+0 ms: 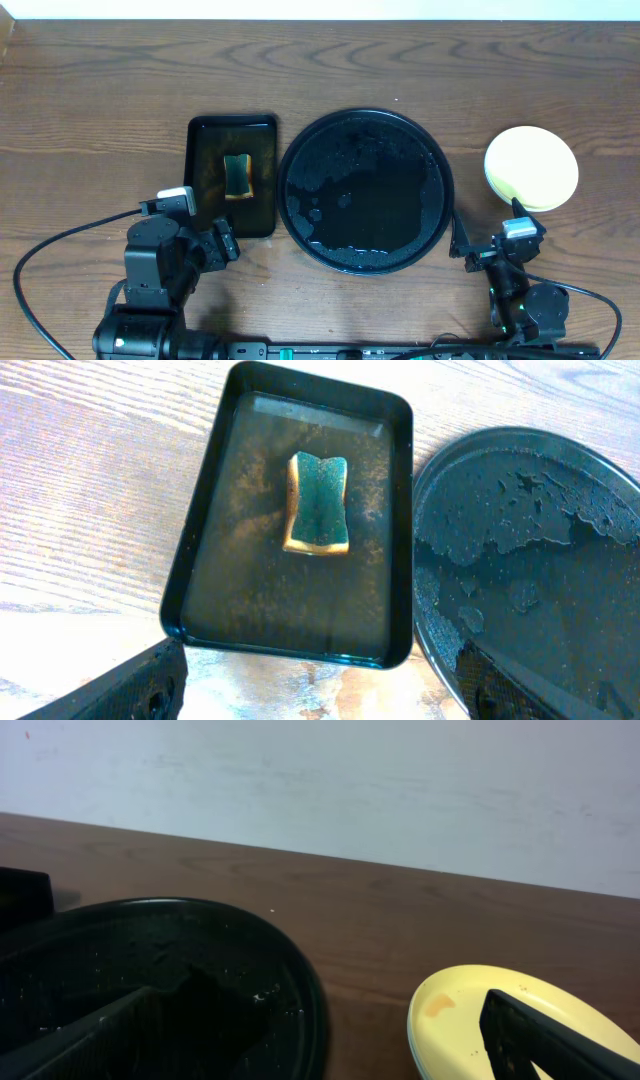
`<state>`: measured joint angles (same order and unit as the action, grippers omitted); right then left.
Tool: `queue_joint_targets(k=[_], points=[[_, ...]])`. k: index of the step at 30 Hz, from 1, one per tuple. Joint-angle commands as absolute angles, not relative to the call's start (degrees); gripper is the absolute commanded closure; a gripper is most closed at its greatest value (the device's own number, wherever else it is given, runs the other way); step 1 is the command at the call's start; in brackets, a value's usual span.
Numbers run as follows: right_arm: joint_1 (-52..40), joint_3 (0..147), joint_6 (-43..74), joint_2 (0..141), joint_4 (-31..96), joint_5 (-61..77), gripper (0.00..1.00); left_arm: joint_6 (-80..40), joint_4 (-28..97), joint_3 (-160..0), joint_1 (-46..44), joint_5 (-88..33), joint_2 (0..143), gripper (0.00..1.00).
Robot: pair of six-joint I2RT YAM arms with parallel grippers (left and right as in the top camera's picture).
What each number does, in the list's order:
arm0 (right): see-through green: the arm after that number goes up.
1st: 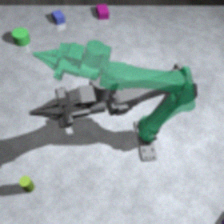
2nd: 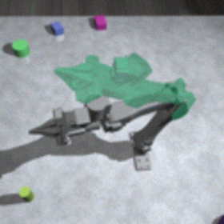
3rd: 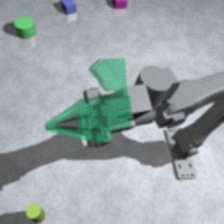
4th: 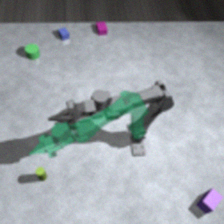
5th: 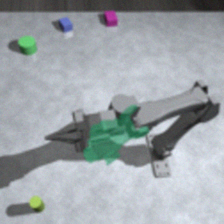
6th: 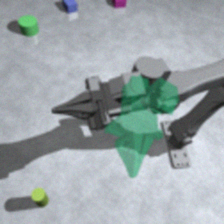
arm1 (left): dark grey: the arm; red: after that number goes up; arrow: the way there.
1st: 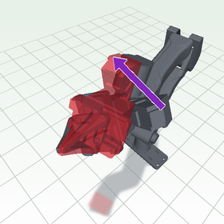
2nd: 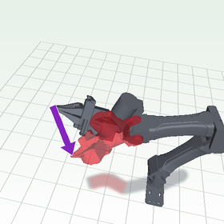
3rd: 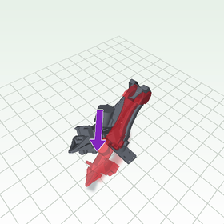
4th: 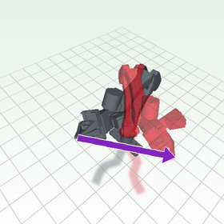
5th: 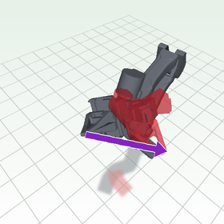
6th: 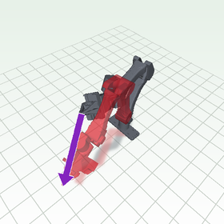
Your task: Clean dirty plates on tray and stack at the side
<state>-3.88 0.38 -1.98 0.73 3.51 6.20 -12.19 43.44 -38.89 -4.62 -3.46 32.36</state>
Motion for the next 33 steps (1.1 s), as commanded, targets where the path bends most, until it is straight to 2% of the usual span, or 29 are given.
queue_joint_targets(k=[1,26,33], points=[[-4.36,0.32,-2.63,0.49,3.68,6.70,0.01,-12.29,43.40,-38.57,-4.80,-3.16,32.16,0.14],[-4.36,0.32,-2.63,0.49,3.68,6.70,0.01,-12.29,43.40,-38.57,-4.80,-3.16,32.14,0.14],[-4.36,0.32,-2.66,0.49,3.68,6.70,0.01,-12.29,44.47,-36.71,-2.79,-2.94,26.09,0.14]])
